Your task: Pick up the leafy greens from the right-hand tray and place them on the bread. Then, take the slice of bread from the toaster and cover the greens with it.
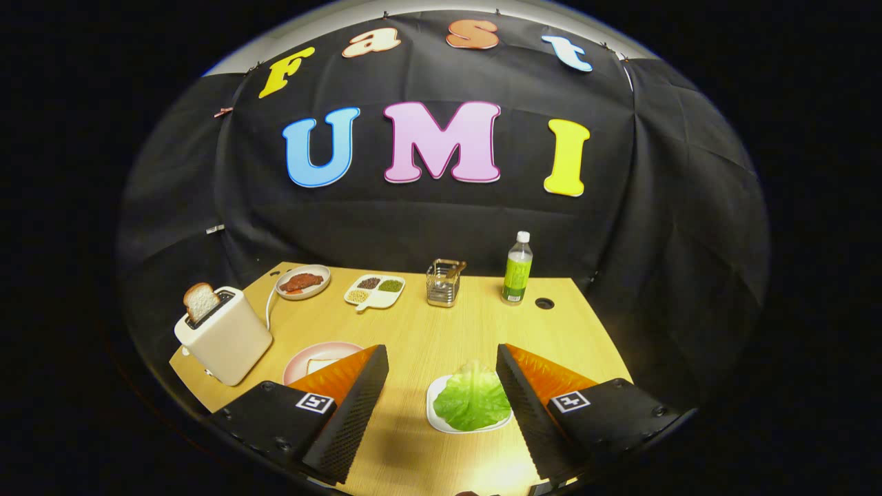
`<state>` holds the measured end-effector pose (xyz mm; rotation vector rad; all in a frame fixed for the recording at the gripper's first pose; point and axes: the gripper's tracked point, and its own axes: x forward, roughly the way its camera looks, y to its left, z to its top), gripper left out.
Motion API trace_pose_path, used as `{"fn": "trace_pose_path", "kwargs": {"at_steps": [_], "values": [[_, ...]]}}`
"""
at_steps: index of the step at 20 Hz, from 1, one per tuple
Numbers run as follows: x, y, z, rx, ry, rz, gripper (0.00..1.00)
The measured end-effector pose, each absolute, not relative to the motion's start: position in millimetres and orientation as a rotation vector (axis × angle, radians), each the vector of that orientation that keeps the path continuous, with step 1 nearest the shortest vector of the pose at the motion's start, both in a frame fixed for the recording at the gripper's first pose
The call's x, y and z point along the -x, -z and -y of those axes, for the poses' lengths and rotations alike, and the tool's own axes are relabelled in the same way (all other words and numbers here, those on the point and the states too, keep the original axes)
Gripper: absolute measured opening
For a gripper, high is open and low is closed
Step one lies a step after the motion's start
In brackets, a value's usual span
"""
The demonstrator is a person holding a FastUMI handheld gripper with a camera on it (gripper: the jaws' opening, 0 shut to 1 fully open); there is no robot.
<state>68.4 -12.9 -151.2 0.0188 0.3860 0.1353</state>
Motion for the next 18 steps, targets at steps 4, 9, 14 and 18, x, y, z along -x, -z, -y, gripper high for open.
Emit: {"fn": "trace_pose_path", "kwargs": {"at_steps": [4, 9, 14, 18], "values": [[-86.5, 194.0, 22.7, 0.045, -0.133, -0.471, 0.98], [-100.9, 255.8, 35.7, 0.055, -0.130, -0.617, 0.98], [-110.8, 311.8, 43.7, 0.015, -0.168, -0.747, 0.98], [-125.8, 340.2, 52.2, 0.045, -0.162, -0.783, 0.98]]}}
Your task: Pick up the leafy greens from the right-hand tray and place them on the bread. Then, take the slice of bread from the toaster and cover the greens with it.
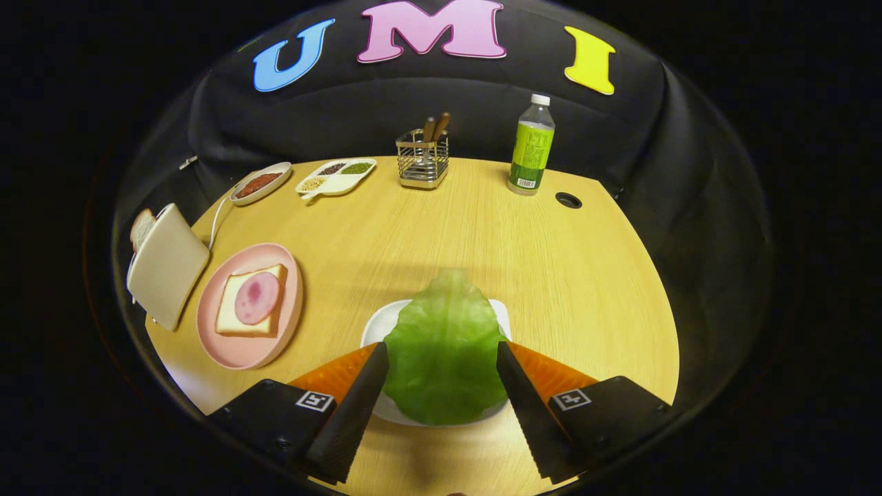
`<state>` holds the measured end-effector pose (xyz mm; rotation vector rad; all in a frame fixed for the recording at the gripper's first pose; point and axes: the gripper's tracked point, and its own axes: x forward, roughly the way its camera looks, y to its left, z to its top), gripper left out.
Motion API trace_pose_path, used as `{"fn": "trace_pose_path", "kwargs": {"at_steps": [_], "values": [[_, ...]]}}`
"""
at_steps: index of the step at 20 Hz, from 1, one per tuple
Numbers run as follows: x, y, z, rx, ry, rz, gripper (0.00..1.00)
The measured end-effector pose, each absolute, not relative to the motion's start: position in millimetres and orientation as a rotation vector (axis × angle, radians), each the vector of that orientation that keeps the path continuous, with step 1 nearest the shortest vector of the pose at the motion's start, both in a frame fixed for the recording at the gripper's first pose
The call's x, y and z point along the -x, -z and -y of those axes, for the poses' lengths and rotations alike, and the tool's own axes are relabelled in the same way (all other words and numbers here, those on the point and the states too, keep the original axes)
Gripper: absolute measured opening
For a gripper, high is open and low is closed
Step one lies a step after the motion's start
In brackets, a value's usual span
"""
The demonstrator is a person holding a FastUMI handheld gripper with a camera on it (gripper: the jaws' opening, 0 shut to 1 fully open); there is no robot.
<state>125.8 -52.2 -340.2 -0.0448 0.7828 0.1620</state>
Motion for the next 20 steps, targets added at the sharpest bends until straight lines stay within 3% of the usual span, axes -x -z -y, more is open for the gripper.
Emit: {"fn": "trace_pose_path", "kwargs": {"at_steps": [8, 15, 16, 18, 20], "values": [[-124.1, 378.4, 42.6, 0.049, -0.176, -0.882, 0.99], [-125.9, 381.2, 41.8, 0.051, -0.190, -0.866, 0.91], [-126.2, 379.6, 42.5, 0.056, -0.191, -0.868, 0.76], [-125.8, 381.1, 40.5, 0.056, -0.193, -0.871, 0.76], [-126.1, 380.4, 41.4, 0.037, -0.182, -0.877, 0.42]]}}
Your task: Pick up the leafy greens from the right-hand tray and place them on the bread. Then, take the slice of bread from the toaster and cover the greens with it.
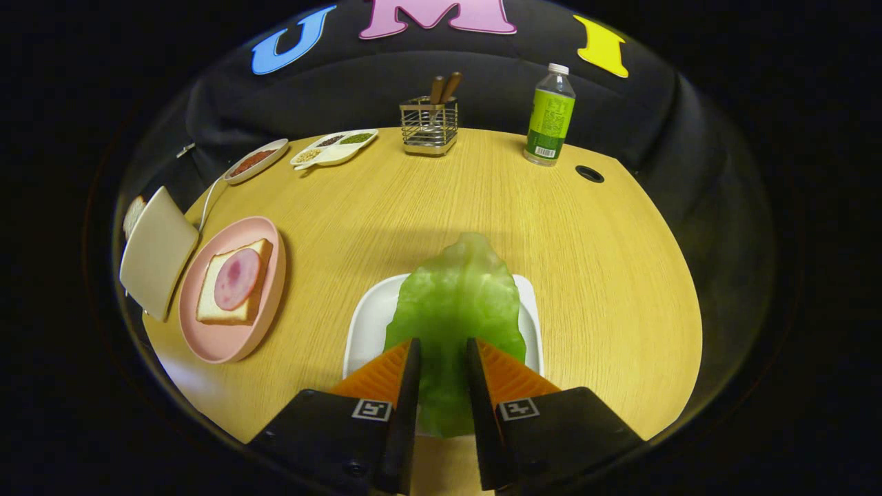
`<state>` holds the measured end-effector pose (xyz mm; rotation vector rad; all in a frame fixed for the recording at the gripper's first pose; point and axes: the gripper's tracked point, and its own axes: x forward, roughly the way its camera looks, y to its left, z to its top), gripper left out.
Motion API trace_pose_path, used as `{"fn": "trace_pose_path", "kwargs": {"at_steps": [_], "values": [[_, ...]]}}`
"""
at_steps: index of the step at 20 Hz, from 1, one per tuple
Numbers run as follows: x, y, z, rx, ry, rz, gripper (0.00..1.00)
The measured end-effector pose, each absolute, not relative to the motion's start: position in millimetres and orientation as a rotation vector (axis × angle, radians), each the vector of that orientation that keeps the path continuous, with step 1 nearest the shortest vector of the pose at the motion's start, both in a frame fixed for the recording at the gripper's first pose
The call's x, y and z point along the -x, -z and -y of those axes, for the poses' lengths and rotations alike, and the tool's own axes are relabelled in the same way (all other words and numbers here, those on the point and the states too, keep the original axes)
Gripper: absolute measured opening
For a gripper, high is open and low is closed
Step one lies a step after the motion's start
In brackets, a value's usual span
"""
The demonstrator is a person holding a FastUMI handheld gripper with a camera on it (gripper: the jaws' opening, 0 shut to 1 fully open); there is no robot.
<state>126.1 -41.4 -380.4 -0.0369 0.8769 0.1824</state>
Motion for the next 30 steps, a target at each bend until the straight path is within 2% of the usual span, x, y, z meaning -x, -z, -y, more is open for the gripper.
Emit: {"fn": "trace_pose_path", "kwargs": {"at_steps": [2, 4, 7, 16, 30], "values": [[-128.0, 380.4, 46.5, 0.032, -0.167, -0.885, 0.41], [-129.4, 379.6, 48.0, -0.013, -0.147, -0.890, 0.16], [-128.5, 380.1, 46.5, -0.060, -0.156, -0.917, 0.07], [-132.3, 335.1, 37.9, -0.111, -0.101, -0.876, 0.07], [-117.6, 236.9, -36.7, -0.094, -0.176, -0.759, 0.07]]}}
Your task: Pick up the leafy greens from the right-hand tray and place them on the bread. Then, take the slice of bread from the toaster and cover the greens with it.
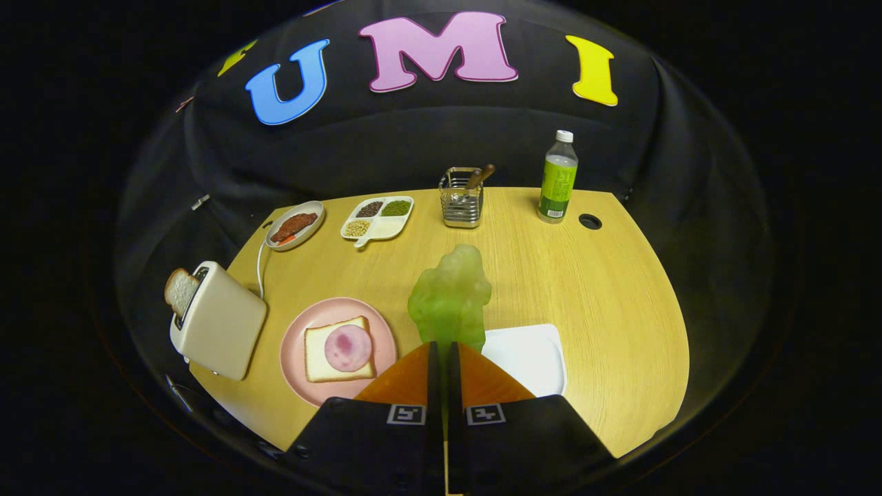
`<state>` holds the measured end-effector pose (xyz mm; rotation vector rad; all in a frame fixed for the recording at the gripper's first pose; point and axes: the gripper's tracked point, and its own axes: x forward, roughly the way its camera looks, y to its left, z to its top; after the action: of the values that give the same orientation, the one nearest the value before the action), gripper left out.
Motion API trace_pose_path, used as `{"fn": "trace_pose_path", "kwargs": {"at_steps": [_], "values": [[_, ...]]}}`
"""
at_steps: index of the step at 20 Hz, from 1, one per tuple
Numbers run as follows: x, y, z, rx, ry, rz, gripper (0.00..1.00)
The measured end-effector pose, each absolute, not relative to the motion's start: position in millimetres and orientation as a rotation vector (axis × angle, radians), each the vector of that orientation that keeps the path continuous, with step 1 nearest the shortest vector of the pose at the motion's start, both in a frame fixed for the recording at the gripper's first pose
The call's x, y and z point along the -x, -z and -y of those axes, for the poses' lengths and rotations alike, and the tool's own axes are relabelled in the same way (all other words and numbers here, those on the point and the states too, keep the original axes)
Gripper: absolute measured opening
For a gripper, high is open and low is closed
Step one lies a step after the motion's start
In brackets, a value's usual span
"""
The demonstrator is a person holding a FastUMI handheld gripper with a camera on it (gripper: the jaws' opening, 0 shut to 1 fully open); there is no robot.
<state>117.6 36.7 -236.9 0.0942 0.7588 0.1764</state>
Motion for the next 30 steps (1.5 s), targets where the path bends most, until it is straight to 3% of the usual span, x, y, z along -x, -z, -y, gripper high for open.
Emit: {"fn": "trace_pose_path", "kwargs": {"at_steps": [12, 24, 27, 30], "values": [[-106.6, 233.4, -152.6, -0.019, -0.308, -0.747, 0.07], [-93.3, 292.8, -200.8, 0.149, -0.379, -0.864, 0.07], [-93.9, 297.9, -200.3, 0.190, -0.370, -0.867, 0.09], [-95.4, 303.5, -202.0, 0.187, -0.358, -0.883, 0.19]]}}
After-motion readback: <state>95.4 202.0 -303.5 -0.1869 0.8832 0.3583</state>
